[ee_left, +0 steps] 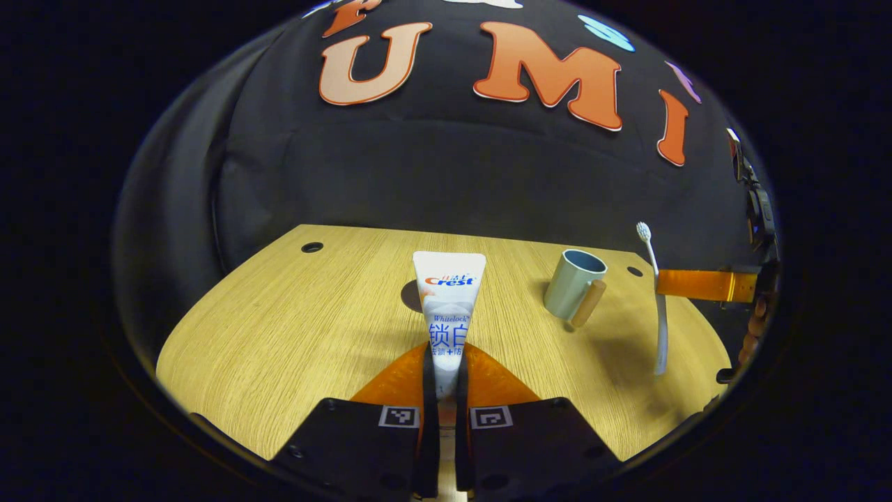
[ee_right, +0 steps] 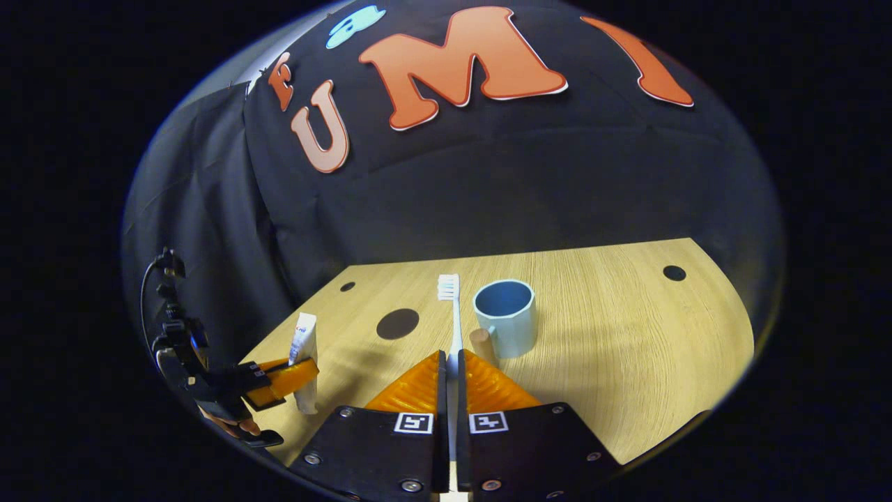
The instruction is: Put the toothbrush and toothpaste on the desktop into the cup, then pick up the cup and place it on the coaster on the desktop.
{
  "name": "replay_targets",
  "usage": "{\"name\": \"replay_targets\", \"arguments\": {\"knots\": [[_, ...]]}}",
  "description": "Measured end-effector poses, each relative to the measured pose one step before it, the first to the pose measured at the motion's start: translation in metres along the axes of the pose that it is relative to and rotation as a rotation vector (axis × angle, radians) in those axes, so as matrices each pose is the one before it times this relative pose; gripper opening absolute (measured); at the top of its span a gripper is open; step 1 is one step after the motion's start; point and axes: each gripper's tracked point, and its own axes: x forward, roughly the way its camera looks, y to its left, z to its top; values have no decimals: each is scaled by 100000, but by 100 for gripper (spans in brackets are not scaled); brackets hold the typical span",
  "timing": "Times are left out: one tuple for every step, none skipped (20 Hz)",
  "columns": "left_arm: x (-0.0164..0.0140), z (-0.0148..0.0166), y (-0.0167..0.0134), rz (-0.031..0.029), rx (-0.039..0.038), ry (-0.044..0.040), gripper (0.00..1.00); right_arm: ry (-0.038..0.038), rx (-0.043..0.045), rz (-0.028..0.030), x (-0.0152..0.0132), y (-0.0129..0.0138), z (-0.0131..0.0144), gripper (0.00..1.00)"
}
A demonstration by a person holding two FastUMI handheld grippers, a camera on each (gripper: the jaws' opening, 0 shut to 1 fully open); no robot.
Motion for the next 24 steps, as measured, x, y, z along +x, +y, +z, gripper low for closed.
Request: {"name": "replay_targets", "arguments": {"knots": [[129, 309, -58, -270, 390, -1420, 13, -2248, -190, 44, 487, -62, 714, 4], [20, 205, -232, -345, 134, -1352, 13, -2690, -278, 1, 270, -156, 669, 4], [194, 325, -120, -480, -21, -1319, 13, -2019, -186, -202, 235, -246, 501, 4], [100, 229, -205, -460, -270, -1493, 13, -2221, 140, 65, 163, -246, 482, 4], [68, 304, -49, -425, -49, -1229, 13, -2032, 208, -287, 292, -191, 454, 4], [-34, 143, -22, -196, -37, -1015, 13, -1879, 345, -7, 291, -225, 401, 4], [-27, 112, 3, -345, -6, -951, 13, -1922, 498, -188, 509, -188, 511, 4], [104, 42, -45, -130, -72, -456, 13, -2151, 650, -260, 369, -309, 449, 5], [148, 176, -14, -211, -208, -566, 13, -2212, 280, 208, 451, -172, 601, 5], [272, -78, -15, -218, -468, -58, 13, -2575, 178, -1358, 491, -588, 636, 4], [131, -127, 3, -189, -337, 143, 13, -2737, 733, -1121, 598, -531, 753, 4], [129, -161, 98, -19, -284, -54, 13, -1915, 341, -472, 656, -306, 659, 4], [182, -137, 162, 15, -42, 114, 13, -1712, -109, -581, 565, -322, 480, 4], [84, -163, 181, 253, -69, 180, 13, -1182, -365, -838, 446, -588, 234, 4], [200, -116, 293, 238, -30, 167, 13, -1098, 436, -347, 382, -290, 439, 4], [166, -176, 275, 356, -54, -88, 13, -1150, 924, 301, 459, 26, 267, 4], [172, 76, 232, 9, -26, -349, 13, -1004, 846, 555, 371, 69, 286, 4], [172, -76, 54, -81, -28, -29, 13, -1077, 439, 233, 416, -4, 230, 4], [128, -37, 153, 222, 61, 200, 13, -895, -241, 117, 502, 33, 156, 4], [166, -118, 170, 88, 6, -14, 12, -1230, 114, 170, 483, 105, 231, 4], [78, -52, -19, 29, -154, 23, 13, -846, -225, 724, 586, 309, 324, 4], [66, -104, 109, -158, -35, 230, 13, 9, -1091, 150, 620, 124, -37, 4], [50, -72, 115, 7, 28, 159, 12, -257, -1043, 79, 613, 64, 15, 4], [81, -66, 133, 188, 44, -123, 12, -427, -909, -116, 651, 97, 182, 4]]}}
